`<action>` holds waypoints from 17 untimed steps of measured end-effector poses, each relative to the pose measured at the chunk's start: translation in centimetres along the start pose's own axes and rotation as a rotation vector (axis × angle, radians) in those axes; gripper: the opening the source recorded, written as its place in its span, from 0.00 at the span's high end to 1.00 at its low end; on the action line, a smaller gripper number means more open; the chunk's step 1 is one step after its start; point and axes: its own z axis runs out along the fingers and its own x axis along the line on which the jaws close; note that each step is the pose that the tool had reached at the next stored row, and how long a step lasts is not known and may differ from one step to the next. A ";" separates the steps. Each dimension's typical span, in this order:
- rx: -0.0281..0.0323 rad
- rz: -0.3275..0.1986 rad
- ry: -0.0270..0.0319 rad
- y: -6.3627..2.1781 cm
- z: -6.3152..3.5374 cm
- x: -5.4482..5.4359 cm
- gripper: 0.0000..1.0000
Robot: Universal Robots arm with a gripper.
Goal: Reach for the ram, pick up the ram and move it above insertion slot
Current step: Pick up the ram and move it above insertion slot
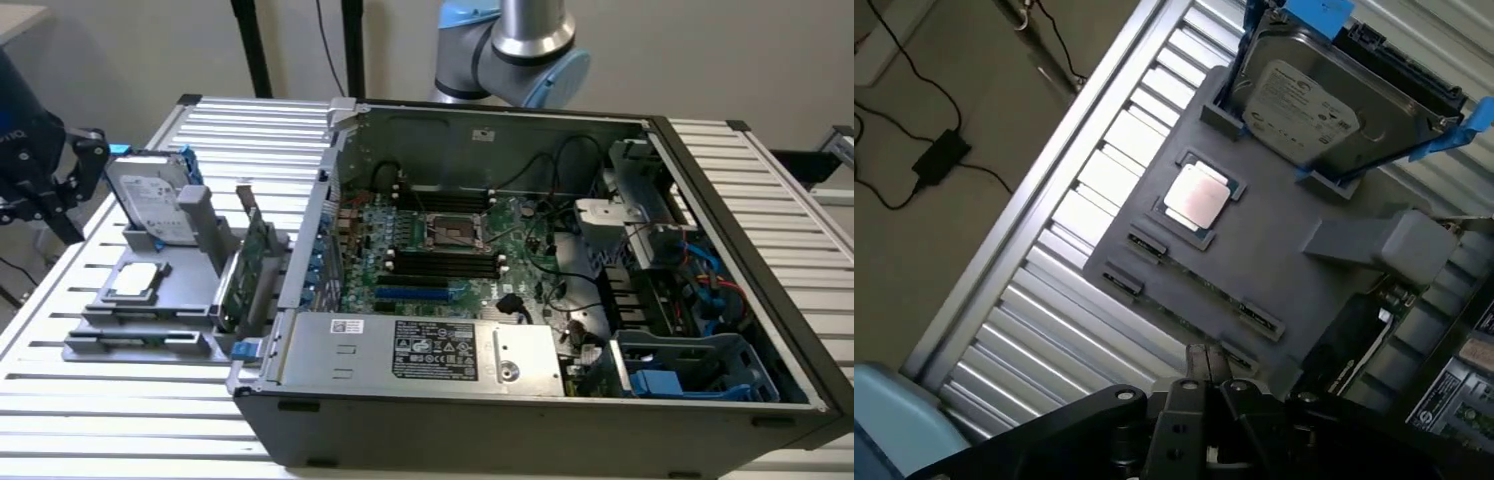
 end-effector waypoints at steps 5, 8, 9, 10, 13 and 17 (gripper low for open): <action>-0.0003 -0.090 0.0036 0.00 0.00 0.0 0.89; -0.0001 -0.145 0.0053 0.00 0.00 0.0 0.89; -0.0001 -0.163 0.0057 0.00 0.00 0.0 0.89; 0.0000 -0.181 0.0065 0.00 0.00 0.0 0.89; 0.0002 -0.237 0.0081 -0.01 0.00 0.0 0.89; 0.0009 -0.308 0.0099 0.00 0.00 0.0 0.89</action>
